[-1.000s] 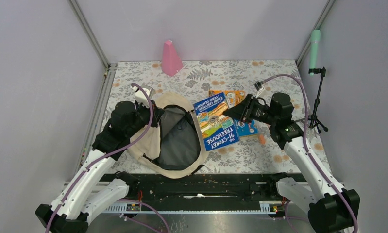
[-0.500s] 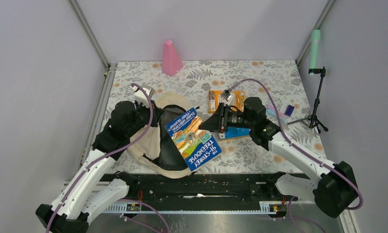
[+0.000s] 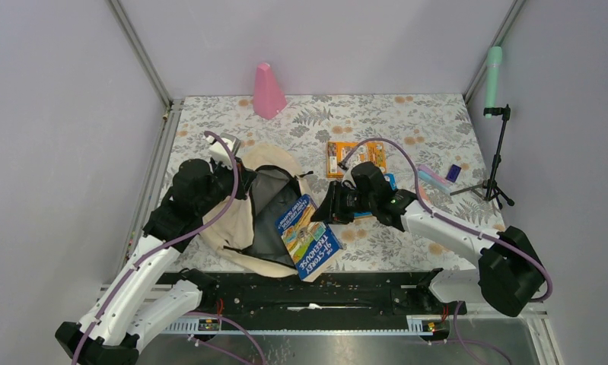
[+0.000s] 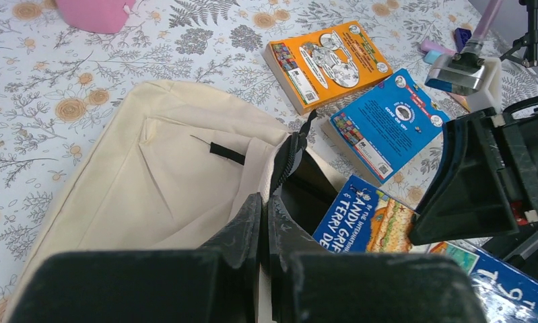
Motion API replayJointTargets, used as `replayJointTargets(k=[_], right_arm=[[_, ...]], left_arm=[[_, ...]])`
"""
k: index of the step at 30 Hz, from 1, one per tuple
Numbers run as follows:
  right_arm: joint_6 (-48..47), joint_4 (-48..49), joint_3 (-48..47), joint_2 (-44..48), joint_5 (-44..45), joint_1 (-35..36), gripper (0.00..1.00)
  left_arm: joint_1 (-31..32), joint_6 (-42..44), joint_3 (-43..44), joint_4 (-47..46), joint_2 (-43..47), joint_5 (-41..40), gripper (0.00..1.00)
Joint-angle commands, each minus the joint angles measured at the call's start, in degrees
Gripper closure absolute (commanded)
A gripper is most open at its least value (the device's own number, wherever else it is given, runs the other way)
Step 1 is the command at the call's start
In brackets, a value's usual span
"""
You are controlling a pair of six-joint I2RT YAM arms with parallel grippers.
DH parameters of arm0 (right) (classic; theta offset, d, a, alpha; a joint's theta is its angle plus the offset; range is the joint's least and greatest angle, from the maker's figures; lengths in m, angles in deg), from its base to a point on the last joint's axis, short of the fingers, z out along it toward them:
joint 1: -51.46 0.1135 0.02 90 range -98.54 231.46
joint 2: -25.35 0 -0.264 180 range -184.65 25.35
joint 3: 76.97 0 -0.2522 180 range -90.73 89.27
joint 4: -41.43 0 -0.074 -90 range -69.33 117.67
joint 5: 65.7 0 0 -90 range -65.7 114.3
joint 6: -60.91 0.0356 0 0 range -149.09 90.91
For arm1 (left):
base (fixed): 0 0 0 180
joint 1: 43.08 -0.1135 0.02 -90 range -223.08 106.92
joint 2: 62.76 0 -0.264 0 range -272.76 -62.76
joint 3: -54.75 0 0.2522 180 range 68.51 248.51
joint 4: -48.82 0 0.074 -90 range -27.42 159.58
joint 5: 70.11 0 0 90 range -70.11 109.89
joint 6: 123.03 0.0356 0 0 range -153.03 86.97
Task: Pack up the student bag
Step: Place the book in the student bag.
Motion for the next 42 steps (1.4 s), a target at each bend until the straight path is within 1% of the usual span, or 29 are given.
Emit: replayJointTargets(k=[1,4,6,10,17,20,23,26,32,35,38,42], right_arm=[[-3.3,-4.7,-5.6,-1.4,9.4,1.6,1.0],[0.4,0.1,-5.3,-3.5,10.4,1.8,1.0],[3.0,6.1,-5.2,-6.2,11.0,2.2,1.0],[8.5,14.5,-6.3,-9.9,10.8,2.9,1.0],[13.3,19.6,-12.9,-14.2,11.1,4.8,1.0],[13.6,19.7,-16.3,-16.5,11.0,6.3,1.0],[14.8,20.7,-17.4,-18.6,10.8,7.3,1.0],[15.7,21.9,-17.3,-20.4,10.7,8.2,1.0],[14.4,21.0,-15.0,-22.3,14.4,9.4,1.0],[10.6,16.5,-15.3,-22.3,20.6,10.3,1.0],[7.6,14.7,-15.8,-22.2,26.2,11.1,1.0],[0.3,9.2,-19.4,-23.4,37.1,13.4,1.0]], left_arm=[[-0.6,0.3,1.1,-5.8,1.2,1.2,1.0],[-0.6,0.1,0.8,-6.4,1.0,2.8,1.0],[-0.6,0.1,0.8,-6.6,0.9,3.8,1.0],[-0.6,0.1,0.7,-7.0,1.1,5.1,1.0],[-0.6,0.0,0.5,-7.8,0.7,8.2,1.0],[-0.6,-0.3,0.6,-7.9,0.0,9.4,1.0],[-0.6,-0.5,0.6,-8.1,-0.4,10.5,1.0],[-0.6,-0.5,0.5,-8.6,-0.4,11.4,1.0],[-0.6,-0.6,0.1,-9.3,0.2,12.0,1.0],[-0.6,-0.7,-0.1,-9.6,0.5,12.0,1.0],[-0.6,-0.7,-0.2,-9.8,0.5,12.2,1.0],[-0.6,-0.7,-0.2,-9.9,0.4,12.5,1.0]])
